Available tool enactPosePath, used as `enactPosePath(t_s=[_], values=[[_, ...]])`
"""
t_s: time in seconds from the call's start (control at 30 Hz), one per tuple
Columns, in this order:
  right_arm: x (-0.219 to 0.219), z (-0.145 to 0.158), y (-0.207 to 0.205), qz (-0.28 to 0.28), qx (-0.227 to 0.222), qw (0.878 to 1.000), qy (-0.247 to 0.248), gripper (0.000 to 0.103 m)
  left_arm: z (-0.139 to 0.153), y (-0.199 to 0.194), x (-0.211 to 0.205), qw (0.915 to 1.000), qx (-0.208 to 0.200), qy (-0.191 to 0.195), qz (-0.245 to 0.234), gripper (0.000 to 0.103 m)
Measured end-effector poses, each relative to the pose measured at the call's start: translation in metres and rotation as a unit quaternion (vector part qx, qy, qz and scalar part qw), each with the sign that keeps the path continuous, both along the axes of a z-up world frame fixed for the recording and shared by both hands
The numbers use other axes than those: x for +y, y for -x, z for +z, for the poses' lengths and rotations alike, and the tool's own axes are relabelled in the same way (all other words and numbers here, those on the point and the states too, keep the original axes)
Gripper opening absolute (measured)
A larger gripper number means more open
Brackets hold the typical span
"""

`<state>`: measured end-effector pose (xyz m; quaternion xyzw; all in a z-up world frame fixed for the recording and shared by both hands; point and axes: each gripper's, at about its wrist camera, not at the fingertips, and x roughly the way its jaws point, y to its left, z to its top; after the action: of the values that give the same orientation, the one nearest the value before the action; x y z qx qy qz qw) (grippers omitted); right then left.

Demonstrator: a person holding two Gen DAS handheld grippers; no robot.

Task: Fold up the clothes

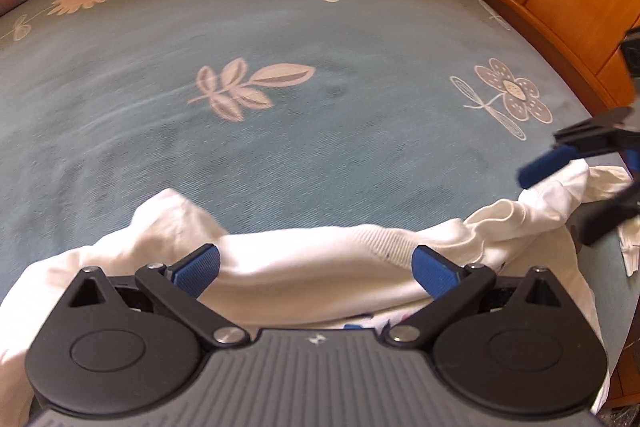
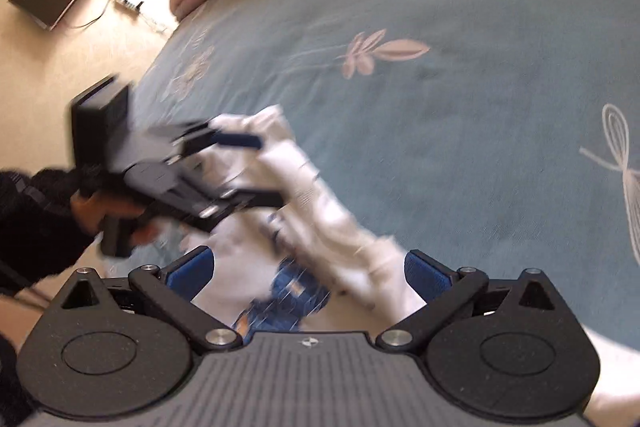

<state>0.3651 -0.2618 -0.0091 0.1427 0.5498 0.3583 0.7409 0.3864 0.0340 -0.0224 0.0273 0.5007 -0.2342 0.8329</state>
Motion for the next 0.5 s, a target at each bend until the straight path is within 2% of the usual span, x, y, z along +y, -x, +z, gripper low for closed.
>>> enactPosePath(t_s=[0.13, 0.2, 0.37, 0.5], values=[[0.017, -0.048, -0.023, -0.007, 0.077, 0.997, -0.017, 0.103, 0.009, -0.006, 0.007, 0.9999, -0.008, 0.003, 0.010, 0.101], [0.022, -0.056, -0.019, -0.003, 0.102, 0.995, -0.017, 0.103, 0.015, -0.011, 0.008, 0.9997, -0.020, 0.004, 0.009, 0.101], [0.028, -0.033, 0.012, 0.032, 0.101, 0.994, -0.037, 0.103, 0.022, -0.021, 0.000, 0.9992, -0.035, 0.016, -0.007, 0.102], [0.031, -0.032, 0.031, 0.048, 0.109, 0.992, -0.037, 0.103, 0.017, -0.023, -0.015, 0.9988, -0.033, 0.026, -0.024, 0.102]])
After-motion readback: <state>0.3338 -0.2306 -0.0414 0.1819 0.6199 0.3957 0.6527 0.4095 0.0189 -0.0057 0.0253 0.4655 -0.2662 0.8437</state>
